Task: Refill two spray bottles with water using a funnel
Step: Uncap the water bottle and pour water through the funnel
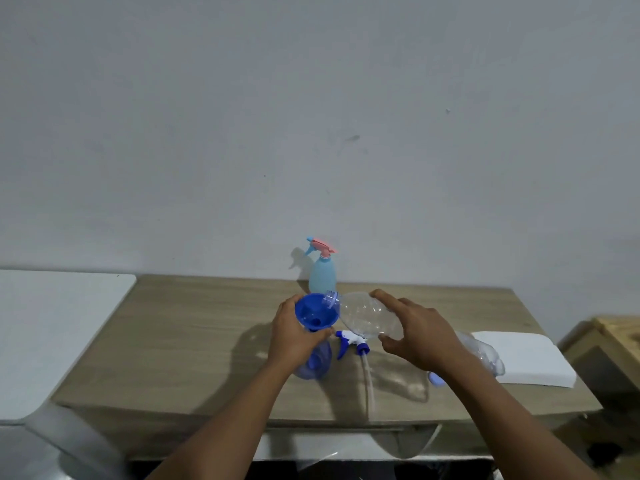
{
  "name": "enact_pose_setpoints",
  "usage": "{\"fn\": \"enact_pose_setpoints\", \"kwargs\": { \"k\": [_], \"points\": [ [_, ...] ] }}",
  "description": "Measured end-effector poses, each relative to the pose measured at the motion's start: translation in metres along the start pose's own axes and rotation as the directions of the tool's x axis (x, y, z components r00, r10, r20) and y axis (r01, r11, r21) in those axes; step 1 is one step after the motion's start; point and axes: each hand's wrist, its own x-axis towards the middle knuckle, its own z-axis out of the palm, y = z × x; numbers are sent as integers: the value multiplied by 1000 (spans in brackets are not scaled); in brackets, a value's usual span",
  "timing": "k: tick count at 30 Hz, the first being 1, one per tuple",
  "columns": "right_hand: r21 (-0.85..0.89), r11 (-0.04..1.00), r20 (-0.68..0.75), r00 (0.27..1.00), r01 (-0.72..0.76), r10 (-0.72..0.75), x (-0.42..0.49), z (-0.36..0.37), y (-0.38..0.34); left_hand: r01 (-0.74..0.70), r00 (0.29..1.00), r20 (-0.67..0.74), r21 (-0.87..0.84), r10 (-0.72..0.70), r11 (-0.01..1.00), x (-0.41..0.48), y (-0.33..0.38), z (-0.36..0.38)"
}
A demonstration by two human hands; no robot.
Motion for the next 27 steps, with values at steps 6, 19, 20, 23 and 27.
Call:
{"fn": "enact_pose_setpoints", "kwargs": {
  "k": [6, 19, 20, 23, 27],
  "points": [
    [-100, 995, 61, 998, 1, 5, 6, -7, 4, -23, 1000, -15, -23, 22, 999, 1, 3, -1],
    [-285, 956, 47, 997, 68, -57, 22, -22, 9, -3, 1000, -2, 13, 3, 1000, 4, 3, 0],
    [-293, 953, 49, 997, 73, -61, 23, -23, 9, 1, 1000, 0, 10, -1, 1000, 4, 4, 0],
    [-300, 951, 54, 997, 76, -63, 26, -25, 8, 5, 1000, -3, 7, -5, 1000, 4, 5, 0],
    [-320, 944, 57, 996, 81, -66, 28, -26, 7, 0, 1000, 1, 0, 0, 1000, 2, 5, 0]
  ]
}}
